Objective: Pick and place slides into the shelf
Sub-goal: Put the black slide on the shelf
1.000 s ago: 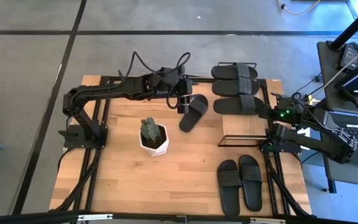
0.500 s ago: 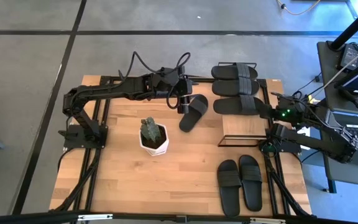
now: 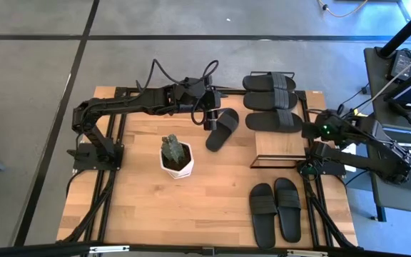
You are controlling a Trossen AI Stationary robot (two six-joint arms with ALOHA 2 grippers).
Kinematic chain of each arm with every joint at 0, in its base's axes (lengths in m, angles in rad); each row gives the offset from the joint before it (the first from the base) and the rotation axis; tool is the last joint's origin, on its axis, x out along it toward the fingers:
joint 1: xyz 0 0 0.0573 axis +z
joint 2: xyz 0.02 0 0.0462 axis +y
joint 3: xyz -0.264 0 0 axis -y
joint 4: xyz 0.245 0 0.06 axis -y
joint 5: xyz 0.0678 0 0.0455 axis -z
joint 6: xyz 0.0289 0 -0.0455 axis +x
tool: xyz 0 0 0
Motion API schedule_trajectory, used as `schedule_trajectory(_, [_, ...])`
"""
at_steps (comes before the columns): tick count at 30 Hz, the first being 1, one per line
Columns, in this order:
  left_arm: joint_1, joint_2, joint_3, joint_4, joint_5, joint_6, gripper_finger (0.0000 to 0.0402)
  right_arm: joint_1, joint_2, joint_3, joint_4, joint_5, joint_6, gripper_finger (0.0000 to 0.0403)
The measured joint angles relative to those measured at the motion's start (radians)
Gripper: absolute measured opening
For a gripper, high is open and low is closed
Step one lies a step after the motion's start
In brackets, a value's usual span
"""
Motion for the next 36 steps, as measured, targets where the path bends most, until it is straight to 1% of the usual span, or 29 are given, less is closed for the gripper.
schedule_trajectory(5, [0.000,0.000,0.000,0.000,-0.004,0.000,0.0186,0.000,0.000,0.083,0.000,0.008,-0.041,0.0153])
schedule_trajectory(8, [0.000,0.000,0.000,0.000,-0.004,-0.001,0.0186,0.000,-0.001,0.146,0.013,0.035,-0.116,0.0152])
schedule_trajectory(12, [-0.006,0.000,0.000,0.000,-0.005,-0.003,0.0186,0.000,0.000,0.211,0.148,0.026,-0.234,0.0152])
schedule_trajectory(14, [-0.010,0.000,0.000,0.000,-0.005,-0.003,0.0186,0.000,0.000,0.238,0.258,0.011,-0.305,0.0152])
schedule_trajectory(18, [-0.024,0.000,0.000,0.000,-0.005,-0.001,0.0186,0.000,0.000,0.279,0.488,-0.119,-0.429,0.0152])
schedule_trajectory(20, [-0.032,0.000,0.000,0.000,-0.005,-0.001,0.0186,0.000,0.000,0.293,0.566,-0.200,-0.481,0.0152])
schedule_trajectory(22, [-0.039,0.000,0.000,0.000,-0.005,-0.001,0.0186,0.000,-0.001,0.297,0.611,-0.258,-0.511,0.0152])
schedule_trajectory(25, [-0.048,0.000,0.000,-0.004,-0.005,-0.002,0.0186,0.000,-0.001,0.298,0.635,-0.271,-0.534,0.0152])
schedule_trajectory(29, [-0.055,0.000,0.000,-0.030,-0.004,-0.003,0.0186,0.000,-0.001,0.298,0.624,-0.271,-0.534,0.0152])
schedule_trajectory(32, [-0.056,0.008,0.001,-0.084,-0.005,0.000,0.0186,0.000,-0.003,0.297,0.616,-0.270,-0.535,0.0152])
schedule_trajectory(35, [-0.054,0.037,0.001,-0.165,-0.005,0.005,0.0186,0.000,-0.003,0.297,0.615,-0.271,-0.558,0.0152])
schedule_trajectory(36, [-0.054,0.052,0.001,-0.169,-0.005,0.020,0.0186,0.000,-0.003,0.297,0.615,-0.271,-0.565,0.0152])
